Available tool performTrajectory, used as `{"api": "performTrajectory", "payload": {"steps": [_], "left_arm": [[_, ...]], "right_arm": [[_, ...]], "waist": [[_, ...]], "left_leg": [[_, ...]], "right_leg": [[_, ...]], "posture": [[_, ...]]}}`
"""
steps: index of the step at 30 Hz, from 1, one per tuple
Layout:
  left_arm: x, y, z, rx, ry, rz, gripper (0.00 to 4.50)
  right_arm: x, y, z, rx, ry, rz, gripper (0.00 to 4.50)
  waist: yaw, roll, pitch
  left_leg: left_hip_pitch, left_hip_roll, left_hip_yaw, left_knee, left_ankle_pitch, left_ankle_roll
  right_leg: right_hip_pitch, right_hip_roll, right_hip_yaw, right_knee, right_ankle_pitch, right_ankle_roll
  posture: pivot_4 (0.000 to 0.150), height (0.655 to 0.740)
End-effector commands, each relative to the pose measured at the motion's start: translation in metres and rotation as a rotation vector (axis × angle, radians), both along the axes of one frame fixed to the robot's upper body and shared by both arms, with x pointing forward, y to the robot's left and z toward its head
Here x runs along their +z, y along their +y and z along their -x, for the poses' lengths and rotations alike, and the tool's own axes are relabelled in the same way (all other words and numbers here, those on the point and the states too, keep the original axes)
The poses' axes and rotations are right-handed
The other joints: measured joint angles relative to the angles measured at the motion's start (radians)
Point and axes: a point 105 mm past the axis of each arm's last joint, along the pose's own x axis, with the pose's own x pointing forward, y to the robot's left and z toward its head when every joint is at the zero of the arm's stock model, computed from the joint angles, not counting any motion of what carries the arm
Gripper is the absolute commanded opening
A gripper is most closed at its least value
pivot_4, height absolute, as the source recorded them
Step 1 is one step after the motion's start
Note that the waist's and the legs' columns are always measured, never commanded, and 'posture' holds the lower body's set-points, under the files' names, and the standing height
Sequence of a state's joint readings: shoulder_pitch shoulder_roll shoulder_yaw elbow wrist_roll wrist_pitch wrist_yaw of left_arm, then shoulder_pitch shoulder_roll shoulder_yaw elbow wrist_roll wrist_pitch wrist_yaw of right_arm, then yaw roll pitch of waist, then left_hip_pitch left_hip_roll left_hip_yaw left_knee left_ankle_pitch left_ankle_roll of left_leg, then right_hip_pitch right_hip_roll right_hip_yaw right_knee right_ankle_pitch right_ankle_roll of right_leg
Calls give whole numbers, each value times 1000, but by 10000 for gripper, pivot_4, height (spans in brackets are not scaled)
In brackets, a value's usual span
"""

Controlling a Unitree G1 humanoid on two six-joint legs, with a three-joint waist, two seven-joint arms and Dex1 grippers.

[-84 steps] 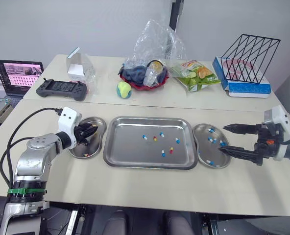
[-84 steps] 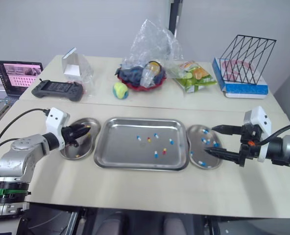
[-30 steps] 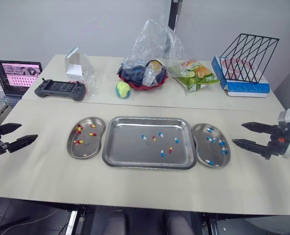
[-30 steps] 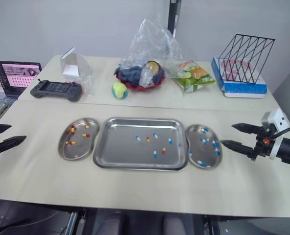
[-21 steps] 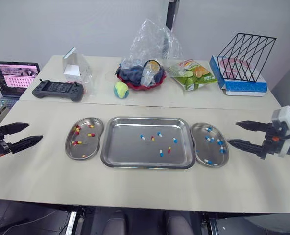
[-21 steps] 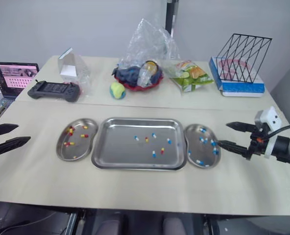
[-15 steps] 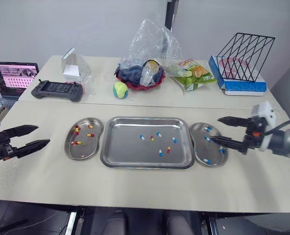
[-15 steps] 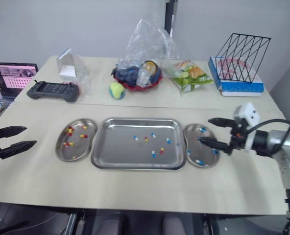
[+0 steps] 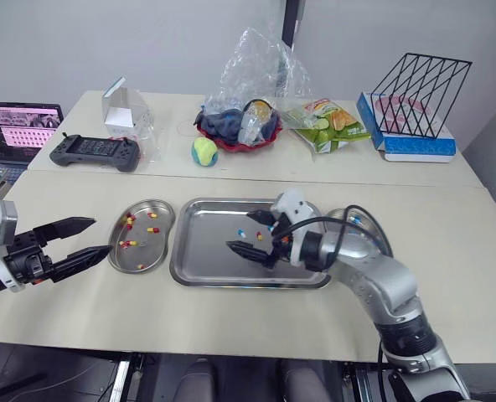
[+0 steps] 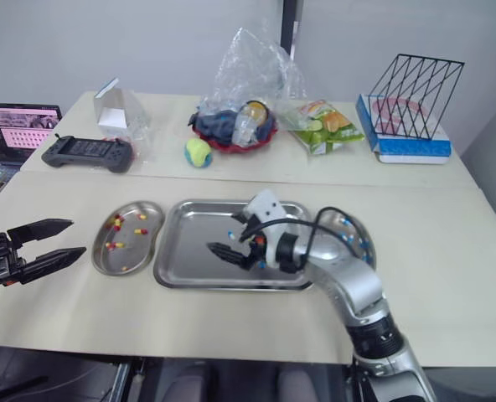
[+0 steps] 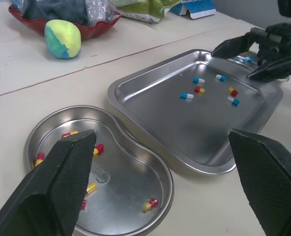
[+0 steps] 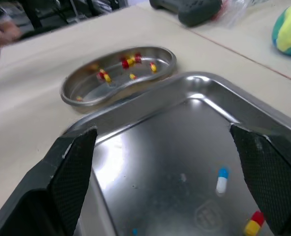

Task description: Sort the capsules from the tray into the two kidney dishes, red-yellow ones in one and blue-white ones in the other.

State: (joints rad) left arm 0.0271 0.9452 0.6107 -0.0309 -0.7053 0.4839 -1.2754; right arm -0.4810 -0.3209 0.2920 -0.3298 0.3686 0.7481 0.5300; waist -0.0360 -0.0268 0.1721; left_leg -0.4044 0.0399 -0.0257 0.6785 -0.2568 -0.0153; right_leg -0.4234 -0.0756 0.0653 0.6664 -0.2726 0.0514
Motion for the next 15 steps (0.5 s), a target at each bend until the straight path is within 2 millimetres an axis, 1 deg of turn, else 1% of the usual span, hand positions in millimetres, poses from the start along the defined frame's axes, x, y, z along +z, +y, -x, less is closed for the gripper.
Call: {"api": "performTrajectory", "payload": {"steps": [1, 3, 7, 11, 13, 15], "left_arm": [[10, 0, 4, 2, -42, -17, 44831], [9, 1, 4, 8, -38, -21, 44831], [-1, -4, 8, 3, -5, -47, 44831], [-5, -4, 9, 13, 6, -64, 44831], [-4, -6, 9, 11, 10, -68, 45000], [-3, -6, 9, 13, 7, -68, 45000]], "right_arm": [[-5, 13, -8, -56, -47, 25, 45000], [-8, 16, -8, -56, -45, 24, 45000], [-25, 24, -18, -123, -18, 72, 45000], [-27, 33, -22, -169, 29, 49, 45000], [-29, 35, -23, -174, 37, 51, 39660], [-31, 34, -26, -188, 41, 55, 32954]], "waist": [[-3, 0, 0], [-5, 0, 0], [-9, -1, 0], [-9, -1, 0], [-10, -1, 0], [-9, -1, 0]], "left_leg": [[0, 0, 0, 0, 0, 0], [0, 1, 0, -1, 0, 0], [0, 1, 0, -1, 0, 0], [0, 1, 0, -1, 0, 0], [0, 1, 0, -1, 0, 0], [0, 1, 0, -1, 0, 0]], "right_leg": [[0, 0, 0, 0, 0, 0], [-1, 1, 0, 0, 0, 0], [0, 1, 0, -1, 0, 0], [-1, 2, 0, 0, 0, 0], [-1, 2, 0, 0, 0, 0], [-1, 2, 0, 0, 0, 0]], "posture": [[1500, 7174], [1500, 7174], [1500, 7174], [1500, 7174], [1500, 7174], [1500, 7174]]}}
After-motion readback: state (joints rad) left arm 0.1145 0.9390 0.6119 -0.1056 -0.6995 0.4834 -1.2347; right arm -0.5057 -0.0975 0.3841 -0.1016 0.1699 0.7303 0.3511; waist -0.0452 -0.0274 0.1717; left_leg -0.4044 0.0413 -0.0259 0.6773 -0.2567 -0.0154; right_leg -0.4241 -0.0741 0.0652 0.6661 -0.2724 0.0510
